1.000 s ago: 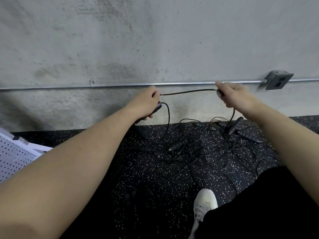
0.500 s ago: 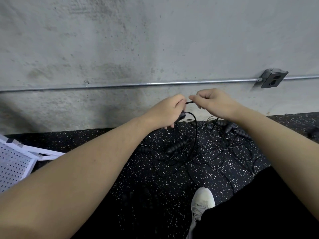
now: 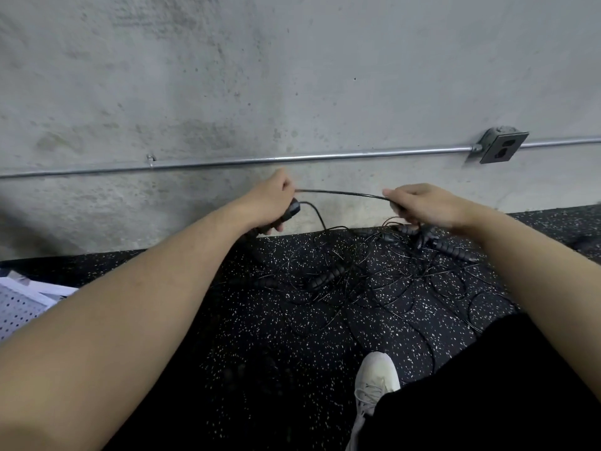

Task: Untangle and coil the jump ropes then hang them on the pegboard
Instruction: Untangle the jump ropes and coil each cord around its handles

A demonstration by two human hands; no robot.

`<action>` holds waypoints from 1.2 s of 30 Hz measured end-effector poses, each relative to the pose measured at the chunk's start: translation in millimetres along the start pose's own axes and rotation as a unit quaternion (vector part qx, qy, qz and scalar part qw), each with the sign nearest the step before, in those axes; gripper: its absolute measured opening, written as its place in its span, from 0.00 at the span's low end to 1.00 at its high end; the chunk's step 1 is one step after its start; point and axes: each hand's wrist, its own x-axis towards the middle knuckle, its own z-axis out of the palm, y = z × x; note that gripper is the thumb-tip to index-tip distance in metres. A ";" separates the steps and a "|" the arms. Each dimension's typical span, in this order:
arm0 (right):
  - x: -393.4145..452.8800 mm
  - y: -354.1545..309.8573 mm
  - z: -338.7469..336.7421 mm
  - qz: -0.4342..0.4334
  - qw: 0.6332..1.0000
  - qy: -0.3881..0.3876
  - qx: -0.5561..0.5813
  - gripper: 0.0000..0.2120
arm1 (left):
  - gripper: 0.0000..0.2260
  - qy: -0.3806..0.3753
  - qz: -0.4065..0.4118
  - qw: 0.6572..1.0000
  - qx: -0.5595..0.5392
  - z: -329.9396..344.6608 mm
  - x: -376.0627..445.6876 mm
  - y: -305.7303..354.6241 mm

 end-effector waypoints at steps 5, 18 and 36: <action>0.4 -2.5 -1.8 -0.025 0.994 0.087 0.069 0.21 | 0.19 -0.100 0.014 0.994 0.046 10.1 -6.4 2.1; -4.8 -30.0 15.0 -0.074 0.994 0.074 0.041 0.20 | 0.08 -0.109 0.156 0.982 -0.008 35.1 -14.9 31.6; -24.2 2.0 -13.1 0.040 0.998 -0.030 -0.045 0.24 | 0.13 -0.062 -0.036 0.985 0.154 13.2 5.0 -12.2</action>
